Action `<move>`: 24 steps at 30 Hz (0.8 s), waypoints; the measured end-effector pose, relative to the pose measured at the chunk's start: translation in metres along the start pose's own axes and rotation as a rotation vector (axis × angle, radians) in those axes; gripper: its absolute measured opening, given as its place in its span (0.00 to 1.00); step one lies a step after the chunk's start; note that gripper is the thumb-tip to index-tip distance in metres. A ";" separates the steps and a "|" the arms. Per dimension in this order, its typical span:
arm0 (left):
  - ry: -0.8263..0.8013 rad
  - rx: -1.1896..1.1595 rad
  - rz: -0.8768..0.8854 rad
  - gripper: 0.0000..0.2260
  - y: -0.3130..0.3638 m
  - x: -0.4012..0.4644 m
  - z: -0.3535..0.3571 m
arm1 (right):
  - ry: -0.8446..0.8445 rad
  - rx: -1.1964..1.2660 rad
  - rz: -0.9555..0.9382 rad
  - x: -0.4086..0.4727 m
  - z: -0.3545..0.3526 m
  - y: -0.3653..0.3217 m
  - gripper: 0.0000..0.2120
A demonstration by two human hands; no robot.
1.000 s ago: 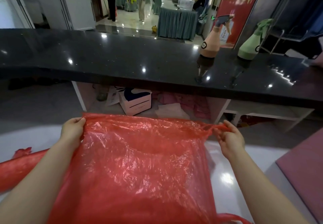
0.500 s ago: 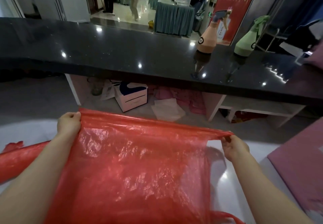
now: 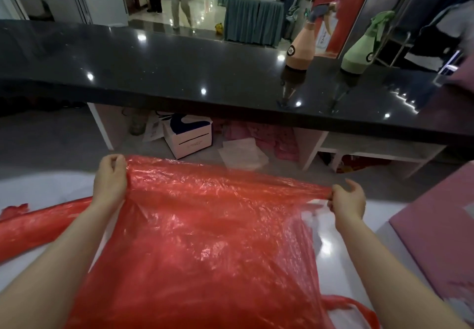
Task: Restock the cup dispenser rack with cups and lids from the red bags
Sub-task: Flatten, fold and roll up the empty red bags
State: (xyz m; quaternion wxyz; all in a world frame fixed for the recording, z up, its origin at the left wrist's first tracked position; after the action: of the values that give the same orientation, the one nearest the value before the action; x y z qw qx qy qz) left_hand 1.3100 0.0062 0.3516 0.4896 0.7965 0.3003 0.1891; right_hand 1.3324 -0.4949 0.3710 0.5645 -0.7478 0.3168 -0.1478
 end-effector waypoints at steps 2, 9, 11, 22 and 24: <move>-0.036 0.035 0.047 0.18 0.005 -0.006 0.005 | -0.082 -0.094 -0.188 -0.016 0.014 -0.010 0.20; -0.182 0.757 0.710 0.10 0.028 -0.038 0.024 | -0.530 -0.705 -0.813 -0.073 0.098 -0.007 0.21; -0.277 0.975 0.818 0.08 0.027 -0.048 0.031 | -0.591 -0.898 -0.848 -0.077 0.112 0.006 0.26; -0.606 1.086 0.576 0.41 -0.050 -0.055 0.060 | -0.619 -1.209 -0.708 -0.041 0.110 0.066 0.37; -0.619 1.060 0.590 0.41 -0.047 -0.051 0.062 | -0.608 -1.214 -0.706 -0.036 0.111 0.065 0.39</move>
State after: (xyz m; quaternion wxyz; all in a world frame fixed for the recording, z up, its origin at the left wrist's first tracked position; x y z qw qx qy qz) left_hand 1.2945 -0.0531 0.2809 0.0245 0.9947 -0.0315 -0.0948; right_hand 1.3492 -0.3989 0.2793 0.0360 -0.9914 -0.0847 0.0929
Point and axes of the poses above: each hand's wrist, its own x-axis towards the middle knuckle, its own z-axis out of the palm, y = z × x, the point moved 3 cm from there along x, towards the middle knuckle, and after that the axes turned 2 degrees about -z, right-handed, at the moved point
